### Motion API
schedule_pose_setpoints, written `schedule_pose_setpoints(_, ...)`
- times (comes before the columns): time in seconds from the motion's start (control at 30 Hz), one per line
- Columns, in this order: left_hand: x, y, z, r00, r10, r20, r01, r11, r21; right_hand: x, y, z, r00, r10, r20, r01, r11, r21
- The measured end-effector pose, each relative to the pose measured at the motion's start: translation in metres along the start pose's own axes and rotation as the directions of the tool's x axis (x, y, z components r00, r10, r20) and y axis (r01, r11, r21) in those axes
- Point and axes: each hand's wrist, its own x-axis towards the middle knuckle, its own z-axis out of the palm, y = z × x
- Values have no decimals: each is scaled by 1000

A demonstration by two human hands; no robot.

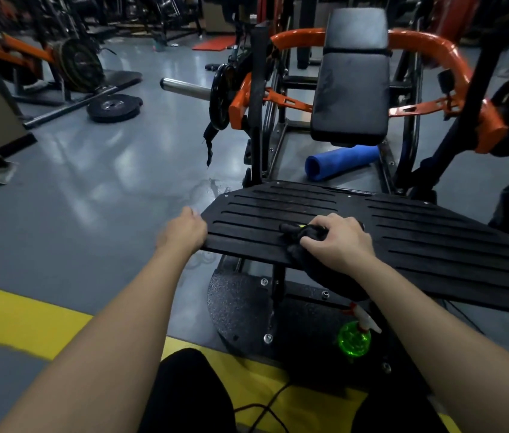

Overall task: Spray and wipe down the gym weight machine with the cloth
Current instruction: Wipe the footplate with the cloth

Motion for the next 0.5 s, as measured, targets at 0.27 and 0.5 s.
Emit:
schedule_pose_setpoints(0.27, -1, -2, 5, 956, -266, 125, 281, 700, -657, 41, -128, 53, 961, -232, 148, 222, 972, 84)
schedule_pose_setpoints(0.5, 6, -5, 6, 972, -231, -40, 181, 846, -501, 95, -188, 86, 921, -346, 181, 304, 927, 221)
